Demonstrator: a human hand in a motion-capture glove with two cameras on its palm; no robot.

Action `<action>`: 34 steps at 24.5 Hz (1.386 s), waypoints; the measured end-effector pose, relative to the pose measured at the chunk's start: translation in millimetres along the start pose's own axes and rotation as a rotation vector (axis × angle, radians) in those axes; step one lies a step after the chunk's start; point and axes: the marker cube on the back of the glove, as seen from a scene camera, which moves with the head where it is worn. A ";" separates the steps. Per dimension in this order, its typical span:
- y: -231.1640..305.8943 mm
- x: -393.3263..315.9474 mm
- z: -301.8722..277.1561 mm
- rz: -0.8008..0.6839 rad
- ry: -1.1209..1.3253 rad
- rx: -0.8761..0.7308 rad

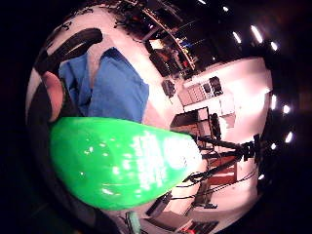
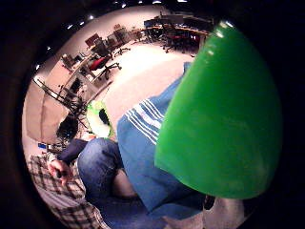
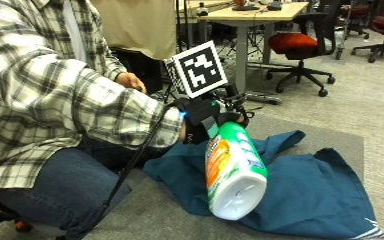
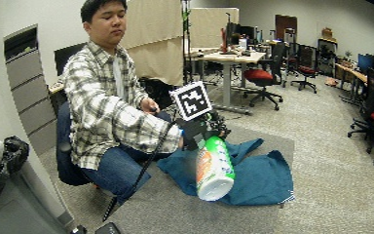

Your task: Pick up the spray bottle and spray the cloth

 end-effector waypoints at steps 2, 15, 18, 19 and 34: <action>-9.4 1.6 6.8 -0.013 0.028 -0.002; -8.3 8.8 -8.1 0.042 0.012 0.035; -13.2 16.6 -17.8 0.123 -0.053 0.085; -15.2 19.6 -21.9 0.159 -0.089 0.107; -29.9 81.7 -71.3 0.629 -0.681 0.460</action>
